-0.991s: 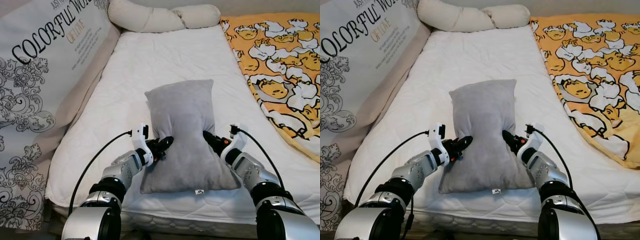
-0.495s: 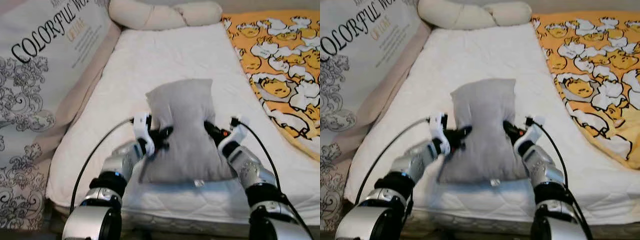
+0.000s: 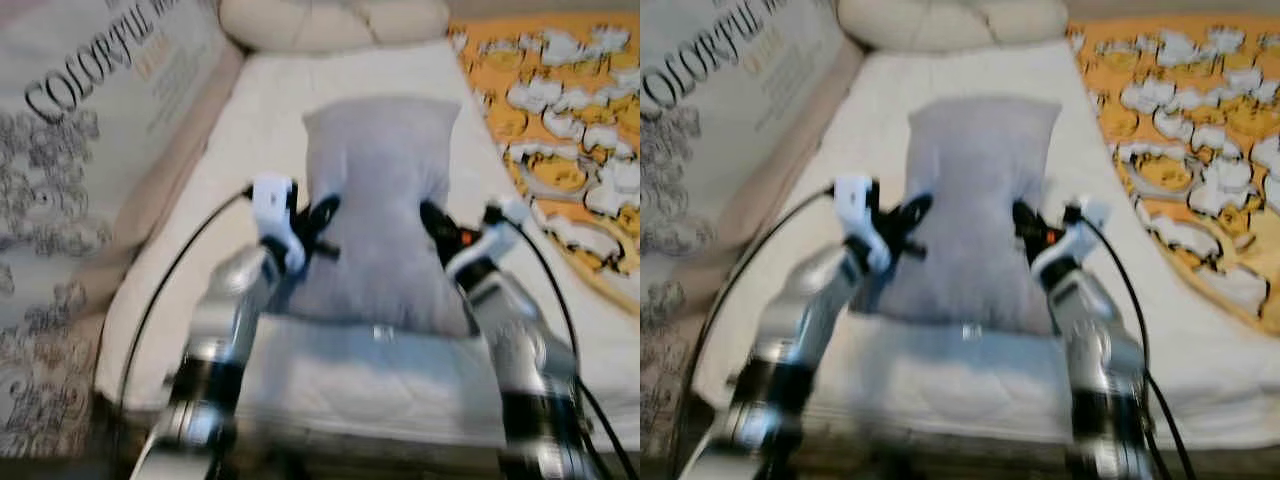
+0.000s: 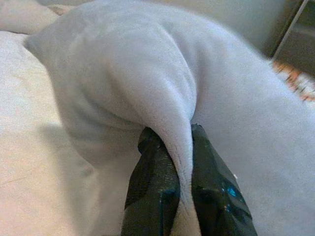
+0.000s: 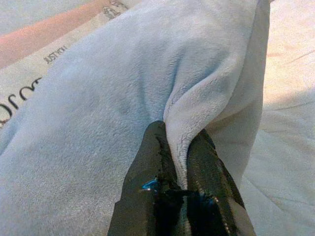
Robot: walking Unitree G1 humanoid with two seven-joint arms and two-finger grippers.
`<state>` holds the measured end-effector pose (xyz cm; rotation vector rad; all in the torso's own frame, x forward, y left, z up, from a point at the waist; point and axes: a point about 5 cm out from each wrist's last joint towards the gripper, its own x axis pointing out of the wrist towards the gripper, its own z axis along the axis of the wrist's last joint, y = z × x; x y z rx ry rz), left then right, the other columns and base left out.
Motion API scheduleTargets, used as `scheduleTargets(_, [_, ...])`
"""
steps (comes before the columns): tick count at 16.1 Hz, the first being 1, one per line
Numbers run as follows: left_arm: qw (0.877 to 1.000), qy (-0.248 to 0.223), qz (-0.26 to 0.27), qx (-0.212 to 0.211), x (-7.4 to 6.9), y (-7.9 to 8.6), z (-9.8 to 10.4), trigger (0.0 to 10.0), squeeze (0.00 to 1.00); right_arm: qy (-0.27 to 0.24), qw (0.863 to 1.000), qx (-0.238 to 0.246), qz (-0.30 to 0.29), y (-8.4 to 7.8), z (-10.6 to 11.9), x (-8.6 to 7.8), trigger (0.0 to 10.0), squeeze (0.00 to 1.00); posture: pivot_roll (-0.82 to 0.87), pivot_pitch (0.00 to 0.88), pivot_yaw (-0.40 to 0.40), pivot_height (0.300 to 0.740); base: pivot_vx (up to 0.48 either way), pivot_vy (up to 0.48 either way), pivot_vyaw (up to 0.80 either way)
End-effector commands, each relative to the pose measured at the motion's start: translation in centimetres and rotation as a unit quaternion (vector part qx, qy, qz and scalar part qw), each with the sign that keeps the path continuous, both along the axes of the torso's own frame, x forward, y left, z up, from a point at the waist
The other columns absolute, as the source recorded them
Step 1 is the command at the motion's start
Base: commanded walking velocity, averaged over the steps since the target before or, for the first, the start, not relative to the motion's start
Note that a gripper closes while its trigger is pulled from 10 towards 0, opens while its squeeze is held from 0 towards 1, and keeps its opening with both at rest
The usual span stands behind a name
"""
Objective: Clean up the room
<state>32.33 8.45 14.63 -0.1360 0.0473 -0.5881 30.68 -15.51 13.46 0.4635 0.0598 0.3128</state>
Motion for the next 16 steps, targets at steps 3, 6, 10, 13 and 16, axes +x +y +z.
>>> scheduleTargets(3, [0.996, -0.046, 0.031, 0.074, -1.2, 0.2, 0.8, 10.0, 0.00, 0.001, 0.999, -0.049, 0.010, 1.1, 1.0, -1.4, 10.0, 0.00, -0.06, 0.000, 0.097, 0.740, 0.000, 0.000, 0.00])
scheduleTargets(6, [0.996, -0.027, 0.038, 0.081, -2.3, 0.4, 0.4, 10.0, 0.00, 0.017, 0.999, -0.031, 0.000, 1.0, 1.0, -2.4, 10.0, 0.00, -0.07, 0.000, 0.110, 0.740, 0.000, 0.000, 0.00])
scheduleTargets(10, [0.994, -0.021, 0.058, 0.085, -2.7, 0.6, 0.3, 10.0, 0.00, -0.003, 0.995, -0.074, -0.068, 0.0, 1.1, -3.1, 10.0, 0.00, -0.07, 0.000, 0.106, 0.740, 0.000, 0.000, 0.00])
scheduleTargets(13, [0.993, -0.015, 0.071, 0.090, -2.9, 1.0, 0.3, 10.0, 0.00, 0.012, 0.998, -0.043, -0.042, 0.4, 1.1, -3.2, 10.0, 0.00, -0.06, 0.000, 0.097, 0.740, 0.000, 0.000, 0.00])
scheduleTargets(16, [0.992, -0.012, 0.075, 0.103, -3.0, 1.4, 0.3, 10.0, 0.00, 0.010, 0.997, -0.063, -0.033, 0.6, 0.8, -3.4, 10.0, 0.00, -0.05, 0.000, 0.094, 0.740, 0.000, 0.000, 0.00])
